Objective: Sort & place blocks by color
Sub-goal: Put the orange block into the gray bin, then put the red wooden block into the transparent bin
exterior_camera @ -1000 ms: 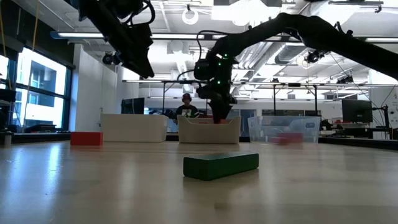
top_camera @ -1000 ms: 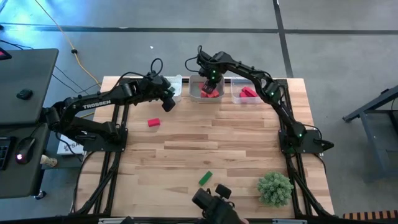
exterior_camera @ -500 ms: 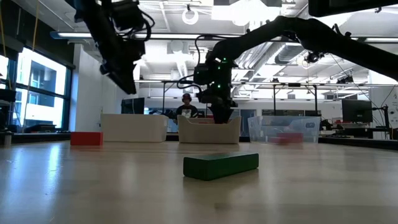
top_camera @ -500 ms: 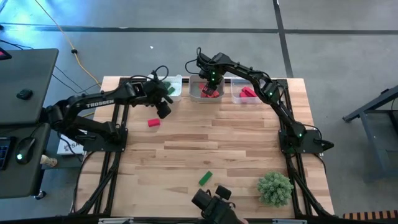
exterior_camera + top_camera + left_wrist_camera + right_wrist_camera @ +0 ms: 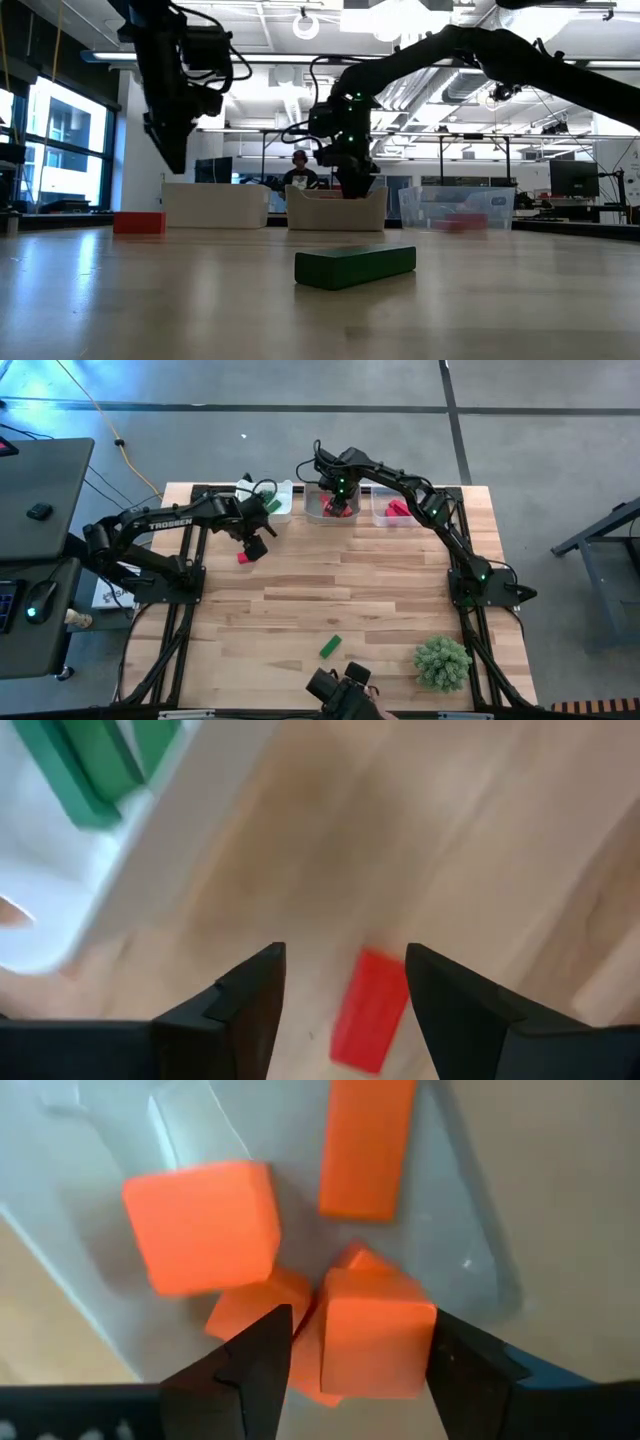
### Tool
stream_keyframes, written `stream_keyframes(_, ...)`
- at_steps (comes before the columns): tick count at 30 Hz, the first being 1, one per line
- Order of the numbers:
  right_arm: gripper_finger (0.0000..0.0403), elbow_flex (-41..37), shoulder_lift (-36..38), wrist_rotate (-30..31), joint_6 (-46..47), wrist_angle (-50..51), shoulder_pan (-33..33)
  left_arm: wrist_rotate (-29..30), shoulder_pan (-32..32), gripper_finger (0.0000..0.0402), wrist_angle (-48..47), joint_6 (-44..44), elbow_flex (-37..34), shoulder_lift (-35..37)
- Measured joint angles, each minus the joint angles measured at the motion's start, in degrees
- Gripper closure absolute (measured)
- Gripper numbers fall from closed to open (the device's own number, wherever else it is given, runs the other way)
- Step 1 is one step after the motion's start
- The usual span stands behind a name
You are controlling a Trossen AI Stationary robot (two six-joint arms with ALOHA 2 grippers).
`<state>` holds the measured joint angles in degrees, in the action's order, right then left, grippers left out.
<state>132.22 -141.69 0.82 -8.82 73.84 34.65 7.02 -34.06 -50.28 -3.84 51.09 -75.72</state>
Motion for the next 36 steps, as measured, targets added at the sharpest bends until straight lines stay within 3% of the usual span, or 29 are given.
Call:
stream_keyframes(23,0.0202,2.80,4.11,-1.21,6.20,0.51,-1.71,-3.29,-0.07,0.0204,-4.22,4.51,0.00,-1.34)
stream_keyframes(31,0.0202,2.80,5.09,-7.08,12.79,1.07,-2.54,-3.45,-0.07,0.0204,-4.86,7.42,-0.02,-1.34)
stream_keyframes(36,0.0202,2.80,6.92,-7.32,15.85,1.20,-4.50,-5.27,-0.07,0.0201,-4.80,7.41,-2.38,-1.34)
